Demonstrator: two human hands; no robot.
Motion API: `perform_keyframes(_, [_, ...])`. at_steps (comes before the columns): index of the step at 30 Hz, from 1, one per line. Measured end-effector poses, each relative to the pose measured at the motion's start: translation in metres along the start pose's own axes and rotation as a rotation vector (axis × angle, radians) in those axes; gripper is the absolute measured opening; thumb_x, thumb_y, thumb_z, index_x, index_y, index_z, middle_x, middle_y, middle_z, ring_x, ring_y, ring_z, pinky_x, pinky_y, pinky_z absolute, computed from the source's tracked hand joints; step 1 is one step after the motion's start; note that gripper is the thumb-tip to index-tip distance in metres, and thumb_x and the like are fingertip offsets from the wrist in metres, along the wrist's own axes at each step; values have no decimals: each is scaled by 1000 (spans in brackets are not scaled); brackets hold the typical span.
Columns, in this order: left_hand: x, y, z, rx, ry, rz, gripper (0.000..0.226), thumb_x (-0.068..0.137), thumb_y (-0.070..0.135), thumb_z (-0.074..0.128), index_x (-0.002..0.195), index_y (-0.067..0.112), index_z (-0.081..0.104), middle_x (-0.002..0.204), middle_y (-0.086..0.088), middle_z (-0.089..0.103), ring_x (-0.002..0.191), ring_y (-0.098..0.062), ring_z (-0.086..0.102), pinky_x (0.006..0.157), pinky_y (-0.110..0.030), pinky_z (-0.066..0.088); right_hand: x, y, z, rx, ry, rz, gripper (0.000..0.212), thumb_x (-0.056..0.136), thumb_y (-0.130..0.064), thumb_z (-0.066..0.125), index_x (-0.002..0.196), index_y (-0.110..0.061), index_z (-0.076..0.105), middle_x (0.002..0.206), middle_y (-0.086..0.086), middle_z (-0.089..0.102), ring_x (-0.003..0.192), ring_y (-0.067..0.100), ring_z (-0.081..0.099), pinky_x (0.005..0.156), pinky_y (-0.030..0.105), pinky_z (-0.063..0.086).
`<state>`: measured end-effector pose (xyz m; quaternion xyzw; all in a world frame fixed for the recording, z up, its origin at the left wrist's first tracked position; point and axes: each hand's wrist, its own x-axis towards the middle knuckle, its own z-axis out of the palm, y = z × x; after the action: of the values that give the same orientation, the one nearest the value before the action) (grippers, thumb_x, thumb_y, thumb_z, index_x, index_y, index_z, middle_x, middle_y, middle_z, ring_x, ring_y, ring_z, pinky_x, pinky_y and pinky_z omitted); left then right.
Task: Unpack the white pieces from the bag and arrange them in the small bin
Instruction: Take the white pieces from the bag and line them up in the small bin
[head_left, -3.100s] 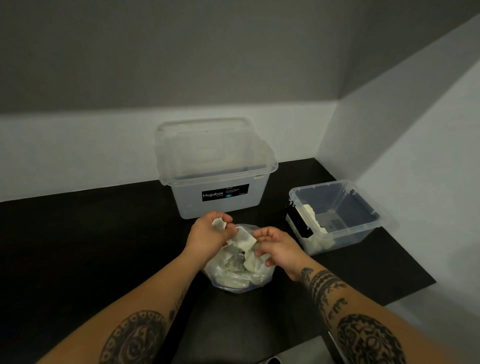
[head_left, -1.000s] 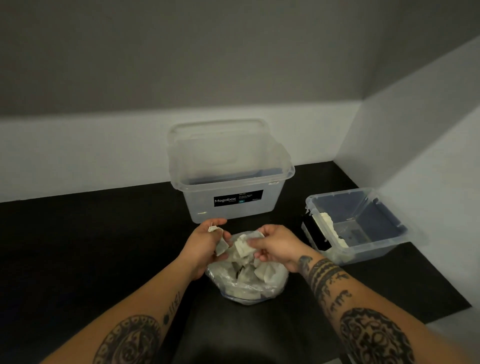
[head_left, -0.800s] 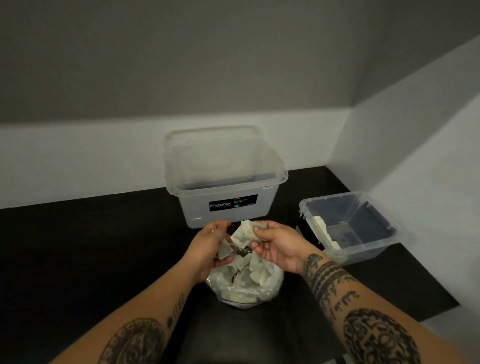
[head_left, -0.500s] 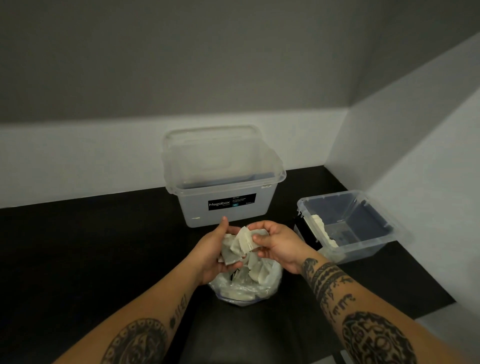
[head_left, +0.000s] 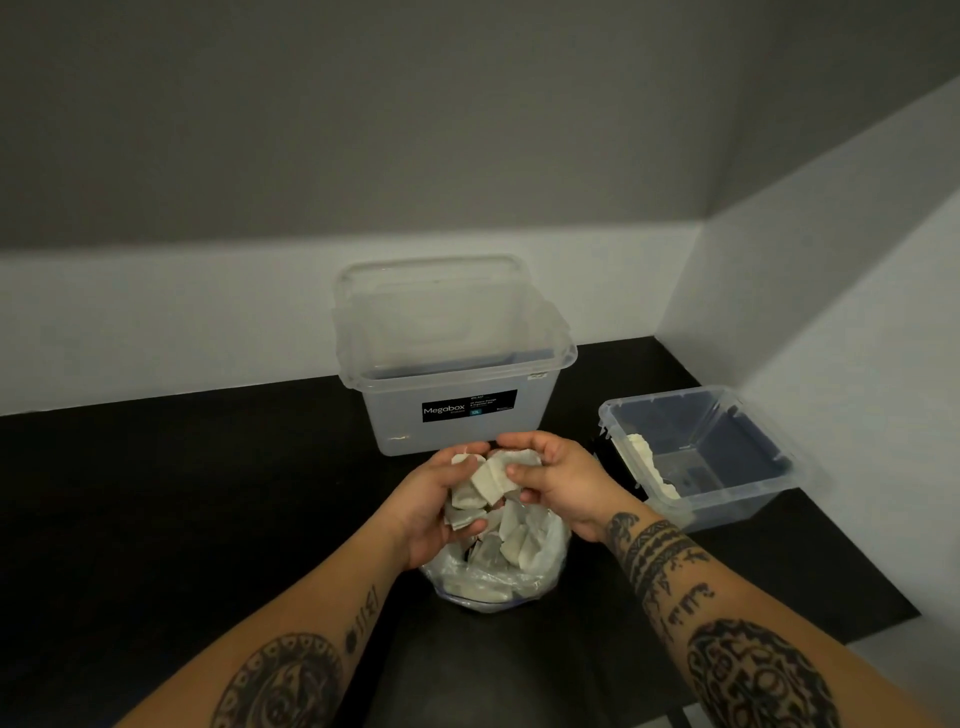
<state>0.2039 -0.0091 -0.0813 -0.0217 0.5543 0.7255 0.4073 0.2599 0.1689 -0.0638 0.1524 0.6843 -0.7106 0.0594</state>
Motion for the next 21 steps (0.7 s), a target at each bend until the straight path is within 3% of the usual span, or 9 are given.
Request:
perform_keyframes(3, [3,0,2,-35,52,60,30,103,9,52,119,26,69,97,-4,77,79,-20,72,58,-33,57,-1,4,-3,210,41,46,32,92,7,65,120,-9,65,121,17,69,98,23,71,82,31,61])
perform_keyframes(6, [5,1,4,-81,81,94,30,101,1,48,113,22,66,100,-7,74,83,-23,71,62,-36,58,-4,5,-1,349,84,82,29,93,10,61,119,-3,63,122,20,67,101,27,71,78,32,63])
perform_keyframes(8, [7,1,6,-86,75,105,23,100,3,49,106,20,63,99,-8,72,82,-24,72,65,-38,57,-5,5,1,441,116,86,27,94,12,58,117,-3,62,121,21,66,93,25,74,70,29,63])
perform_keyframes(10, [7,2,8,-76,64,119,10,103,16,53,101,19,62,93,-7,74,78,-23,74,67,-37,55,-5,4,3,487,145,83,25,95,12,57,115,-3,61,121,22,65,82,22,76,67,27,62])
perform_keyframes(12, [8,1,10,-31,53,150,12,102,31,60,100,21,64,95,-7,75,84,-24,73,67,-37,55,-5,4,4,506,163,82,24,96,12,56,114,-2,60,119,21,64,78,21,77,68,26,62])
perform_keyframes(18, [14,-3,5,-10,120,261,13,94,9,71,93,18,62,92,-16,69,75,-25,69,55,-34,55,-6,6,0,528,157,76,30,96,12,55,121,-3,61,124,23,64,102,31,71,71,28,63])
perform_keyframes(21, [15,-1,2,-56,145,291,12,95,8,70,91,18,63,90,-13,70,74,-23,69,56,-34,55,-5,4,-5,514,224,76,27,98,9,53,118,-7,63,119,20,67,90,28,73,69,29,62])
